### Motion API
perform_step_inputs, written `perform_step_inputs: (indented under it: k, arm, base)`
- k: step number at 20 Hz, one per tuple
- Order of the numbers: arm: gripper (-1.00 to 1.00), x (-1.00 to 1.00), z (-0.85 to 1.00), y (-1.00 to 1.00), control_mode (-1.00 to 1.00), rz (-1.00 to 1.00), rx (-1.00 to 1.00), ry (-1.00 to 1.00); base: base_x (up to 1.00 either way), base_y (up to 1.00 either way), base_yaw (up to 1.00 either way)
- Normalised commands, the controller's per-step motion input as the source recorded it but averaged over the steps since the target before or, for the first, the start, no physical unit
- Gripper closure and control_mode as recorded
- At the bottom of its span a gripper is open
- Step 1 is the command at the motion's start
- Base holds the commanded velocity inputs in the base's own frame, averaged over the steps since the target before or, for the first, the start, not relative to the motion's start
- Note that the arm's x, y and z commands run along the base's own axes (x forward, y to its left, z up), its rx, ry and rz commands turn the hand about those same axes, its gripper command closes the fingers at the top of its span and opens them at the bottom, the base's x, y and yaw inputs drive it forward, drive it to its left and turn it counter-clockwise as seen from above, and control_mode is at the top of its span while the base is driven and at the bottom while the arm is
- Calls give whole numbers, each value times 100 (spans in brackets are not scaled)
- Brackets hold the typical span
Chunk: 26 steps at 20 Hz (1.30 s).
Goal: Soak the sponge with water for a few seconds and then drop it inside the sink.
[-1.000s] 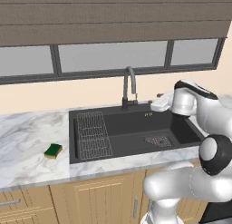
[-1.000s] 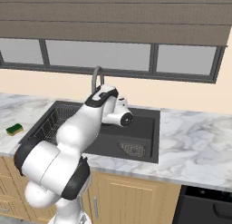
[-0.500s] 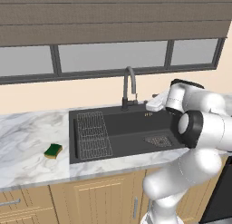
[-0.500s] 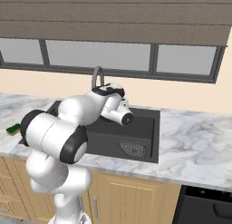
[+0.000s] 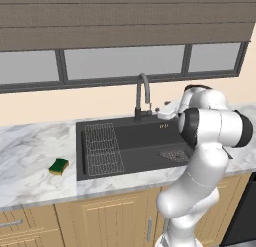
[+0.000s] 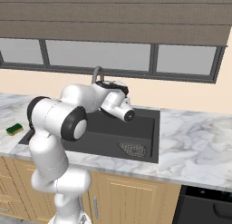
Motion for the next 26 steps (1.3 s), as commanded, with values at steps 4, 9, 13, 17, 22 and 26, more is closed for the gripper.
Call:
perform_step_inputs:
  k: [4,9,13,17,22,26]
  arm:
    - [-100,27,-6,0,-100,0,0,0]
    - [-100,15,-10,0,-100,0,0,0]
    - [-100,6,-25,0,-100,0,0,0]
    - [-100,10,-29,0,-100,0,0,0]
    - [-100,25,-20,0,-100,0,0,0]
    - [-100,33,-11,0,-100,0,0,0]
  base:
    - [0,0,0]
    - [0,0,0]
    - [0,0,0]
    - [0,0,0]
    - [0,0,0]
    - [0,0,0]
